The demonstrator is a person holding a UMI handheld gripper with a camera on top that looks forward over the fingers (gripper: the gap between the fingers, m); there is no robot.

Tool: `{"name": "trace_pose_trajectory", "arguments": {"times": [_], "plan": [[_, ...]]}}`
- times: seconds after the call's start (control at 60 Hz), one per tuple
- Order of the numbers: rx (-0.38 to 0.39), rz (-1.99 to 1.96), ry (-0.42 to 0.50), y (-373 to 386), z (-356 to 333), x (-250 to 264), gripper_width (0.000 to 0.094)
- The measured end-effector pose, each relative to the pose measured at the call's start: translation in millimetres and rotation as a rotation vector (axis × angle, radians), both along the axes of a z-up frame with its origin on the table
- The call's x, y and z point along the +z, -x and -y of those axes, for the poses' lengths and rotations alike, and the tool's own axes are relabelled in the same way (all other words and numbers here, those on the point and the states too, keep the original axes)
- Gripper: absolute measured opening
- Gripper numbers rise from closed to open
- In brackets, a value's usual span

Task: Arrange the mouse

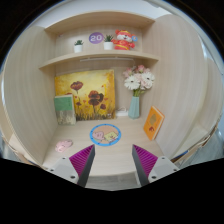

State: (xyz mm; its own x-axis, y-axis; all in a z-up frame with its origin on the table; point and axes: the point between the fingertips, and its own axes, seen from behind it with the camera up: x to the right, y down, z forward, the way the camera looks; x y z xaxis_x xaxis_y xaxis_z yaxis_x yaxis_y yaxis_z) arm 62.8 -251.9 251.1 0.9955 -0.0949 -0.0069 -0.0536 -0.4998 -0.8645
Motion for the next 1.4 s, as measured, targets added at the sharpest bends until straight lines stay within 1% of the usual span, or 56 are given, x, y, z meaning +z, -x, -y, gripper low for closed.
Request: {"name": "trace_pose_trajectory", "arguments": {"times": [0.083, 0.233, 0.333, 0.45, 0.55, 0.667, 0.783, 0.883, 0.983, 1.083, 1.267, 1.317, 1.4], "plan": [[0.012, -0.007, 0.076, 31, 2, -58, 0.0744], [0.076, -0.025, 0.192, 107, -2, -145, 0.0743], [0.129, -0.062, 0.231, 169, -20, -188, 0.0744], [0.187, -0.098, 0.271, 233, -50, -221, 0.0745], [0.222, -0.113, 0.282, 275, -82, -237, 0.0744], [0.231, -0.131, 0.292, 305, -118, -253, 0.0742], [0.211, -0.133, 0.299, 316, -151, -263, 0.074], [0.183, -0.136, 0.285, 324, -181, -261, 0.0752], [0.178, -0.125, 0.281, 330, -209, -261, 0.0744], [0.202, -0.139, 0.272, 347, -234, -260, 0.0745], [0.237, -0.053, 0.312, 357, -252, -264, 0.0738], [0.236, -0.037, 0.316, 357, -254, -265, 0.0723], [0.224, 0.005, 0.323, 351, -256, -268, 0.0624]]}}
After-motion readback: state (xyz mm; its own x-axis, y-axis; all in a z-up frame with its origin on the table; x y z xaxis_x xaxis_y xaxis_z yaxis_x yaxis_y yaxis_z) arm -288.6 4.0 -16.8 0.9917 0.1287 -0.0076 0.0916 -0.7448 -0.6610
